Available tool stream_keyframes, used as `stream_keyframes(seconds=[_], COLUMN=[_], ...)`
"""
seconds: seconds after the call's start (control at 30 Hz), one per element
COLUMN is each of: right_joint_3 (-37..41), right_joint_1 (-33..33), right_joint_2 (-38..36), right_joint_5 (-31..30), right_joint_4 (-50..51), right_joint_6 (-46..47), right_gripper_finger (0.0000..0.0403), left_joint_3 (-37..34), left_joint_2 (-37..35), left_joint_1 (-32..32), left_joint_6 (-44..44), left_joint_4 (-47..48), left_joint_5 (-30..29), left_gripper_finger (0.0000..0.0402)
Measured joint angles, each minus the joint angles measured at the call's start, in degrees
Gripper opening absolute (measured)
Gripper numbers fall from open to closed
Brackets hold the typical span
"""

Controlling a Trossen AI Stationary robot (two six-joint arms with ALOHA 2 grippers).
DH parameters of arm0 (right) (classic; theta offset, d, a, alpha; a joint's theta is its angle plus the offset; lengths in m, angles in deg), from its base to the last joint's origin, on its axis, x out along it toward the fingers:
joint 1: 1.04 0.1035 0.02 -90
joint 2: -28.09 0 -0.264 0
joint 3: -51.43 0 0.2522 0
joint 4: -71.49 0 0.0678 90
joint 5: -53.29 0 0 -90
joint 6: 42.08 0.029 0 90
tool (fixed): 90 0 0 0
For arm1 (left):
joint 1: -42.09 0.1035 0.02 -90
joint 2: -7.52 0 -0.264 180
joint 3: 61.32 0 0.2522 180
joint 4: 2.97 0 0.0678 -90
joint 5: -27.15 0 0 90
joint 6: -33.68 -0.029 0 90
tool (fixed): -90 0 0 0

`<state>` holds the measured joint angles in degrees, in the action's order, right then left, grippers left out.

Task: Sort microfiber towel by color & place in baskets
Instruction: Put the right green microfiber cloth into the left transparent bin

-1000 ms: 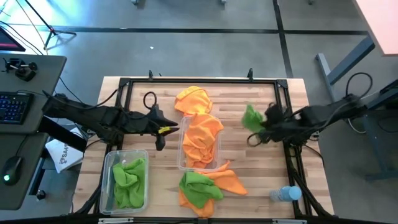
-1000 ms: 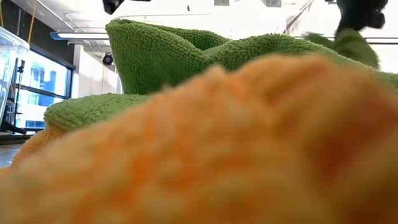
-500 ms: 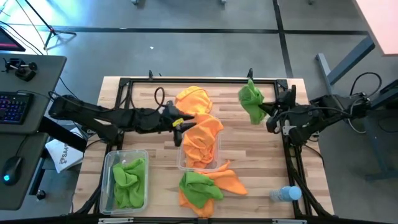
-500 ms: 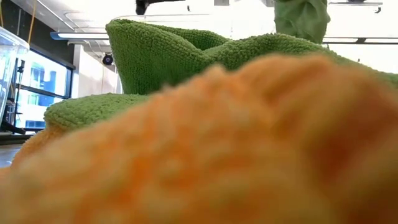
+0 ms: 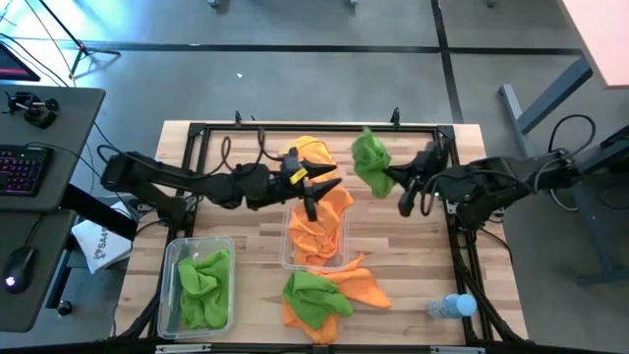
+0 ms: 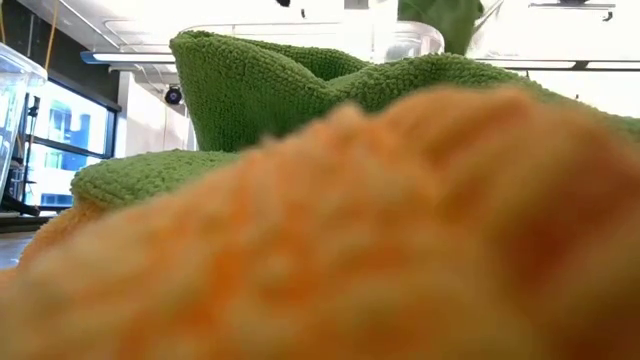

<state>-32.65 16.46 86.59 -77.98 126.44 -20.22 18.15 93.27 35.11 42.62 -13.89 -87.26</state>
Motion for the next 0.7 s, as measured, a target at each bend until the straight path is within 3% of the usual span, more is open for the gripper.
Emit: stream_keyframes(seconds=[0.23, 0.53, 0.7], right_joint_3=[0.02, 0.02, 0.02], right_joint_1=[-1.65, -1.80, -1.80], right_joint_2=[3.45, 3.42, 3.42], right_joint_5=[1.41, 1.67, 0.74], right_joint_4=[-6.09, -6.39, -6.39], right_joint_6=[-4.39, -4.39, -4.35], right_gripper_finger=[0.0000, 0.0000, 0.0006], left_joint_3=[9.51, 13.01, 14.45], left_joint_2=[5.94, 8.72, 8.70], left_joint_1=[0.32, 1.09, 1.82], left_joint_6=[-4.08, -3.61, -3.74], left_joint_4=[5.86, 8.06, 9.36], left_joint_5=[0.07, 0.74, 4.48], left_gripper_finger=[0.0166, 0.0164, 0.0109])
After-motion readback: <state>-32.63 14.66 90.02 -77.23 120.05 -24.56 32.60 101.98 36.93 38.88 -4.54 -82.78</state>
